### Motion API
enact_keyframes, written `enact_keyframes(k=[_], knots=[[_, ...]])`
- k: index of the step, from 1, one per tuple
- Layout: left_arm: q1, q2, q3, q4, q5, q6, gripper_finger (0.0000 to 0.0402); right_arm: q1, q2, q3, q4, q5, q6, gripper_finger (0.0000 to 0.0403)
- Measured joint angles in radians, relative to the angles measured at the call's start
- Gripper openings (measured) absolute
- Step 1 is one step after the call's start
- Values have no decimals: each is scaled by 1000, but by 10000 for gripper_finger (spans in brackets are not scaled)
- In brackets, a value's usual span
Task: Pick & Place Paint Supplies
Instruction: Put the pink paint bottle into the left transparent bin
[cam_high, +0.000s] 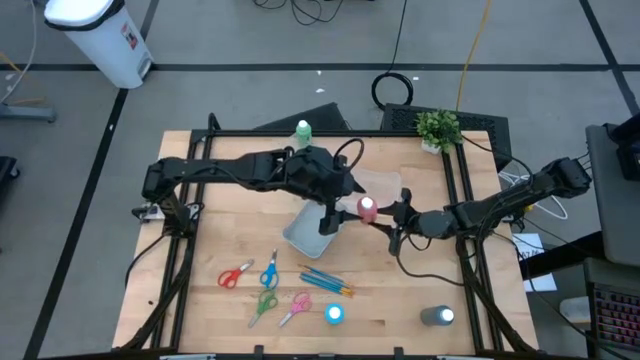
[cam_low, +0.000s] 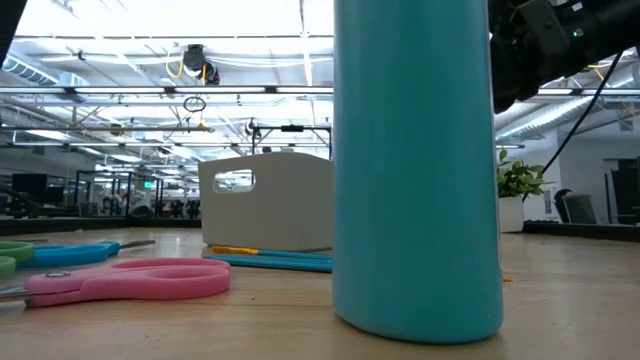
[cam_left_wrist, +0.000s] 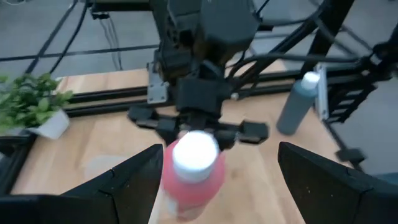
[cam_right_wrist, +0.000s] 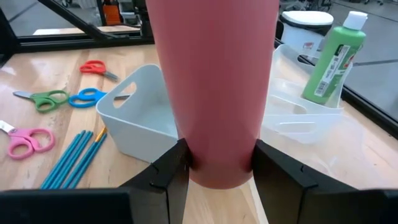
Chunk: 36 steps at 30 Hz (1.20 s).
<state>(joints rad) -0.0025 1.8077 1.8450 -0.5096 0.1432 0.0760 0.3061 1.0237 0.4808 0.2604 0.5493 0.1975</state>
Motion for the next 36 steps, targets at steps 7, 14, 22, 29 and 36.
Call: enact_keyframes(k=[7, 14, 22, 29, 36], knots=[[13, 7, 40, -55, -13, -20, 319, 0, 0, 0, -5, 0, 0, 143], [21, 10, 163, -203, -39, 10, 319, 0, 0, 0, -6, 0, 0, 143], [12, 95, 161, -200, -47, 8, 319, 0, 0, 0, -26, 0, 0, 143], [13, 135, 161, -211, -48, 7, 319, 0, 0, -1, -34, 0, 0, 143], [13, 139, 161, -208, -47, 5, 266, 0, 0, -1, -48, 0, 0, 143]])
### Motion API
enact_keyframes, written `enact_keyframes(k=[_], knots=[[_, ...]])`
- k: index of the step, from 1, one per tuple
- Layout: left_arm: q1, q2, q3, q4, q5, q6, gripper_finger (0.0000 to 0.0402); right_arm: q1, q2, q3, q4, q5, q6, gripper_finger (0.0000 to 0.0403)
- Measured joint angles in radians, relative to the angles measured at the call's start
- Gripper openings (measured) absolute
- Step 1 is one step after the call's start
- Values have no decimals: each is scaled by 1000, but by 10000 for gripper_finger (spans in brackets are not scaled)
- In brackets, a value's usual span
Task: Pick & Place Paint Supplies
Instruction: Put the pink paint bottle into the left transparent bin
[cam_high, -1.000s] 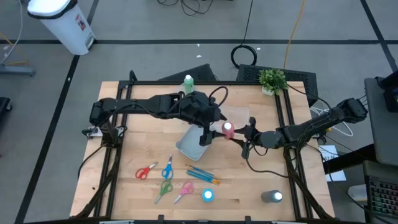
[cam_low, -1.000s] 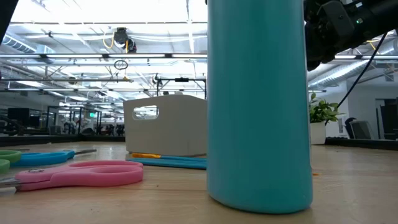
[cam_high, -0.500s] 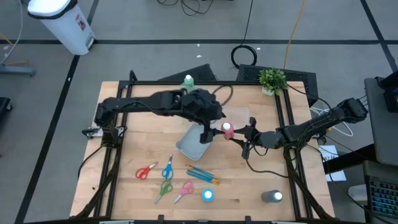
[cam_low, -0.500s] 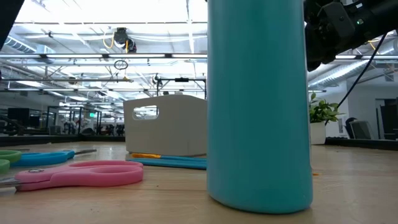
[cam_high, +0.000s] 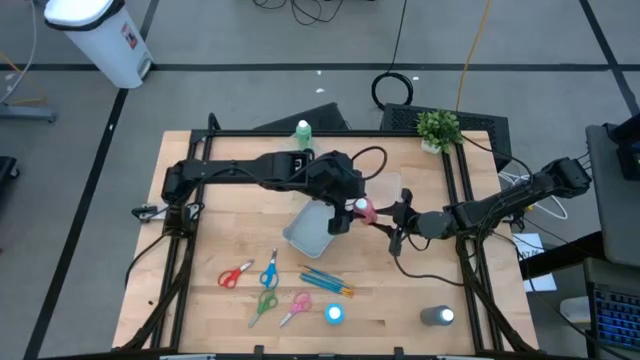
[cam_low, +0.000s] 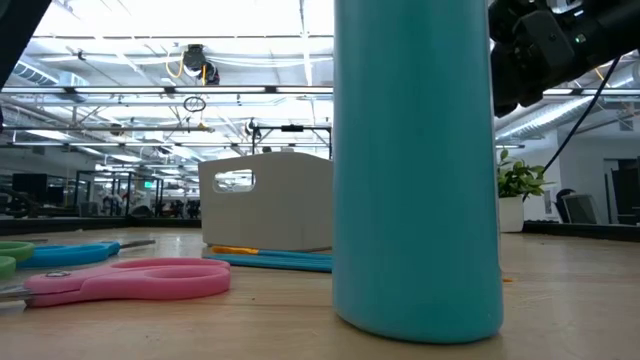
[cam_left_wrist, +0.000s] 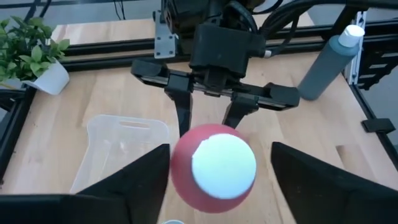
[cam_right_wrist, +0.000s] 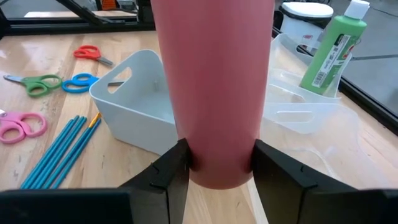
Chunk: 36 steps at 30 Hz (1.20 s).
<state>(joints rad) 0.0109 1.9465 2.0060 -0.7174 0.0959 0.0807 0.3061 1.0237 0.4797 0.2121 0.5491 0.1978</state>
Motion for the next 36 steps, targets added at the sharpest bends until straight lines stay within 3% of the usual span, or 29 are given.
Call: enact_keyframes(k=[10, 16, 24, 30, 36], knots=[[1, 0, 0, -13, 4, 8, 123, 1, 0, 0, -3, -2, 4, 144], [1, -7, 0, -37, 4, 15, 121, 2, 0, 0, -5, -5, 39, 161], [0, -113, -3, -152, -81, 18, 121, 1, -2, 1, 13, 4, 51, 230], [3, -227, -3, -225, -236, 15, 121, 1, -2, 1, 12, 3, 52, 267], [50, -311, -2, -306, -337, -9, 121, 1, -2, 1, 22, 1, 51, 273]])
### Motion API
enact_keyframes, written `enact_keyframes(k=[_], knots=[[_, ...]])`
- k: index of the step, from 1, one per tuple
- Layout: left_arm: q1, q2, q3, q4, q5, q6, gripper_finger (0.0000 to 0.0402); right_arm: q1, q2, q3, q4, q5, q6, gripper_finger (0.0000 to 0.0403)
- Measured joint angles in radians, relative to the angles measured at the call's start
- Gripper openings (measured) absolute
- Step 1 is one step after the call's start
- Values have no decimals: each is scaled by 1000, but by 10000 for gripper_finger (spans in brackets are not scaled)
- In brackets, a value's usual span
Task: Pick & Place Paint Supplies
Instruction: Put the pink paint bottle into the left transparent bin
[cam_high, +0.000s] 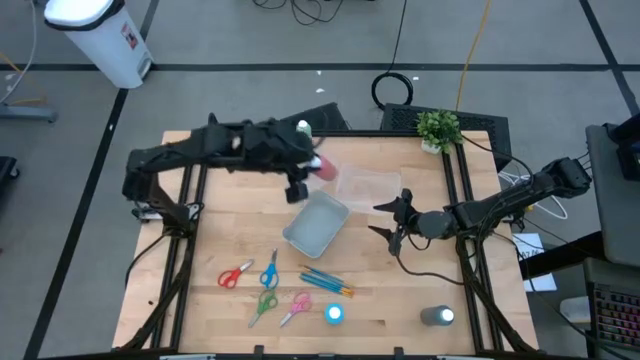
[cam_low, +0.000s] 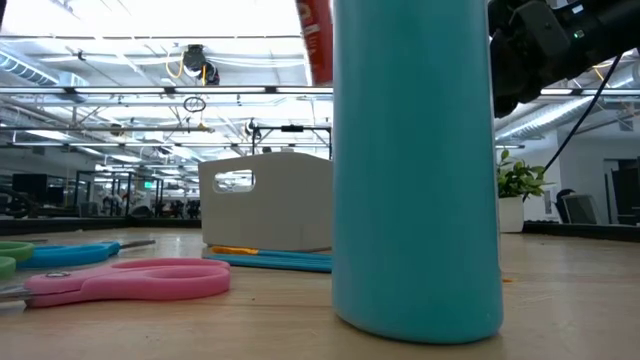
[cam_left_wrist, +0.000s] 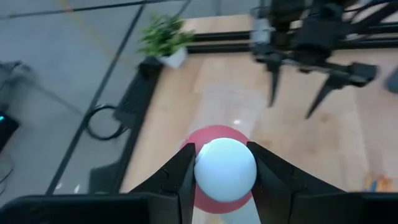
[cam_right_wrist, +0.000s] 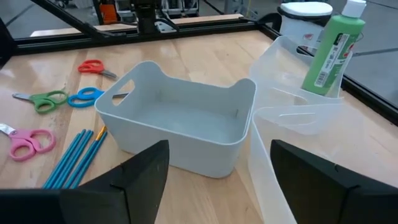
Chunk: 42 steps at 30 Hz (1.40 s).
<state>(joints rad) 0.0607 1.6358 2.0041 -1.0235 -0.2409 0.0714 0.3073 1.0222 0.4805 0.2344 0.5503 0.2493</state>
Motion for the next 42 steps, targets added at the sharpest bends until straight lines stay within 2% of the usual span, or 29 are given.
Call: enact_keyframes(k=[9, 21, 25, 31, 42], knots=[[198, -26, -4, -100, 8, -51, 121, 0, 0, 0, 1, -1, -3, 263], [424, -25, -174, -71, 140, -55, 121, 0, 0, 0, 0, -1, -3, 259], [470, -25, -242, -18, 147, -55, 121, 0, 0, 0, 0, -1, -3, 260], [531, -25, -335, 70, 210, -54, 121, 0, 0, 0, 0, -1, -3, 256], [568, -25, -486, 187, 217, -67, 121, 0, 0, 0, 0, -1, -3, 256]])
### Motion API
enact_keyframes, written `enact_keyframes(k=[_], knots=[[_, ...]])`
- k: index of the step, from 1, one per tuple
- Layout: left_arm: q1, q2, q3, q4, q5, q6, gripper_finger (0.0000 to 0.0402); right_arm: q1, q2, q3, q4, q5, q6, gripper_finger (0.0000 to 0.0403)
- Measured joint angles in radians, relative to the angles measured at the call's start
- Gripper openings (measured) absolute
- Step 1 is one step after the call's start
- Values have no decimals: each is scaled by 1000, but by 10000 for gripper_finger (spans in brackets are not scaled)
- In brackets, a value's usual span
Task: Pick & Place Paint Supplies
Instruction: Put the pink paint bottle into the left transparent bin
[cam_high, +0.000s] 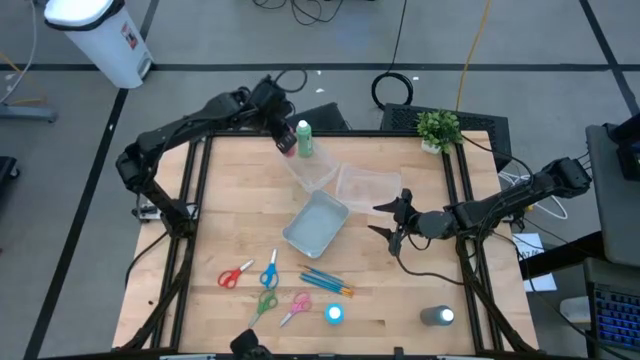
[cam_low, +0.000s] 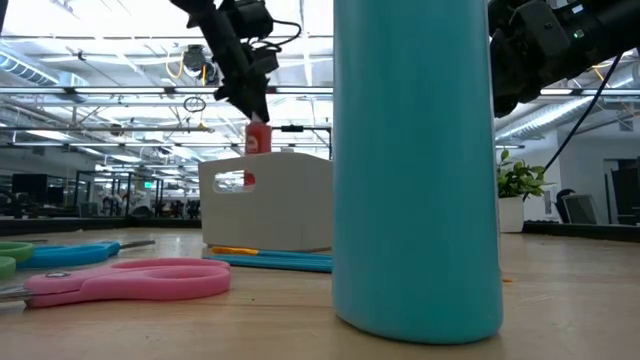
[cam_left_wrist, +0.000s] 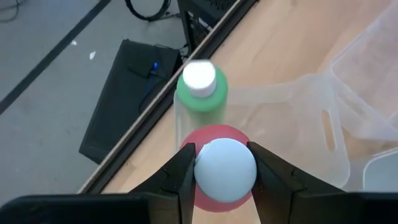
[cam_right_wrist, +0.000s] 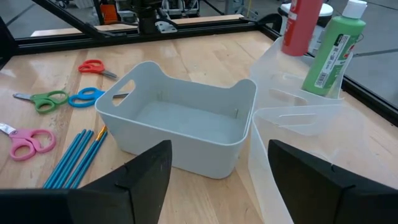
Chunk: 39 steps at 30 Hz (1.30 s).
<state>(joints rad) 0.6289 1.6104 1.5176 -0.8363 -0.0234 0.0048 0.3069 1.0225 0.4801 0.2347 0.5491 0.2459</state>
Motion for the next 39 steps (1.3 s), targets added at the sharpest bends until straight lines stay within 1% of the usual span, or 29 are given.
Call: enact_keyframes(k=[20, 28, 39], knots=[[13, 0, -164, 147, 0, -15, 121, 0, 0, 0, 0, 0, 0, 251], [13, 0, -199, 185, 0, -23, 121, 0, 0, 0, 0, 0, 0, 251], [13, 0, -199, 199, 0, -33, 121, 0, 0, 0, 0, 0, 0, 251]])
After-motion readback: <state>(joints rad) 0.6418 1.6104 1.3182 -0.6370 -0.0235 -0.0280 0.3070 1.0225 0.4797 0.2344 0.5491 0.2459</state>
